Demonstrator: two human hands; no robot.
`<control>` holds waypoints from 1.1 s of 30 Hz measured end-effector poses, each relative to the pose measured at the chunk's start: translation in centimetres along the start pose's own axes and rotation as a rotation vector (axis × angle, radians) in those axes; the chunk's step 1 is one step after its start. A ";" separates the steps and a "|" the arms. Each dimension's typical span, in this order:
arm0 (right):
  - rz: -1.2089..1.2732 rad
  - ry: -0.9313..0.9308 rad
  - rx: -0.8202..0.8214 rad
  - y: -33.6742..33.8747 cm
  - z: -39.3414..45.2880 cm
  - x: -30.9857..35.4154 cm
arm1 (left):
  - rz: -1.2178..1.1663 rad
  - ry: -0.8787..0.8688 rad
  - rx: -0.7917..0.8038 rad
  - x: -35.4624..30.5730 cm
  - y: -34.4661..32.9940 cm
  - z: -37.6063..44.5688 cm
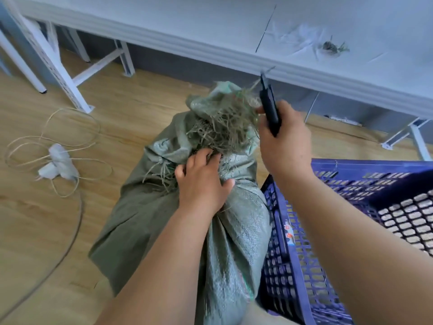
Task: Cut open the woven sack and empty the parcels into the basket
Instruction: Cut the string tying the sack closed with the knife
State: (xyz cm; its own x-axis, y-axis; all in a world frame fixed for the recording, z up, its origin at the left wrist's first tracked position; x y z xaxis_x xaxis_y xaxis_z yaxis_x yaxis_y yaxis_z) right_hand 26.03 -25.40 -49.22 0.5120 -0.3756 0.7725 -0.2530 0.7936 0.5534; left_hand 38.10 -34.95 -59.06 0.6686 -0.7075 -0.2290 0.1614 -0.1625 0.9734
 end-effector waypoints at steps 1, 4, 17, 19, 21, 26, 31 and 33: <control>-0.045 -0.030 0.068 -1.2 -0.1 -0.6 | -0.002 -0.003 -0.033 -0.2 0.2 0.0; -0.031 -0.039 0.331 -5.5 0.9 -0.8 | -0.037 -0.010 -0.222 -0.6 1.8 -0.6; 0.020 0.029 0.696 -12.7 0.3 5.2 | -0.207 0.201 0.107 4.5 0.3 -0.3; 0.038 -0.007 0.488 -10.8 0.4 3.9 | -0.231 0.265 0.131 5.0 0.1 -0.1; 0.018 -0.076 0.357 -9.1 0.0 1.7 | -0.235 0.297 0.161 5.4 -0.3 0.2; -0.066 -0.098 0.351 -8.4 -2.2 -1.0 | -0.224 0.310 0.206 5.2 -0.1 0.3; 0.119 -0.246 0.531 -11.0 -1.4 -1.1 | -0.005 0.279 0.156 4.3 5.4 -0.2; 0.299 -0.390 0.510 -11.2 -0.7 -1.6 | -0.047 0.257 -0.083 4.0 9.5 -0.4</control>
State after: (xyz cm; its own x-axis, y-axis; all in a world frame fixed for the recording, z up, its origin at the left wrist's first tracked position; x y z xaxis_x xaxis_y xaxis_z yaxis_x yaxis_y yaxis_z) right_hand 28.61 -33.32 -56.89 0.0530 -0.3966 0.9164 -0.7387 0.6020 0.3032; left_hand 42.64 -39.07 -50.70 0.8195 -0.5013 -0.2777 0.2480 -0.1265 0.9604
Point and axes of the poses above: each hand's wrist, its own z-axis towards the middle knuckle, its own y-axis out of the back of the hand, x = y × z, the point moved 7 cm from there along z, towards the middle knuckle, and after that the axes turned 8 degrees about z, right-handed, at the moved point
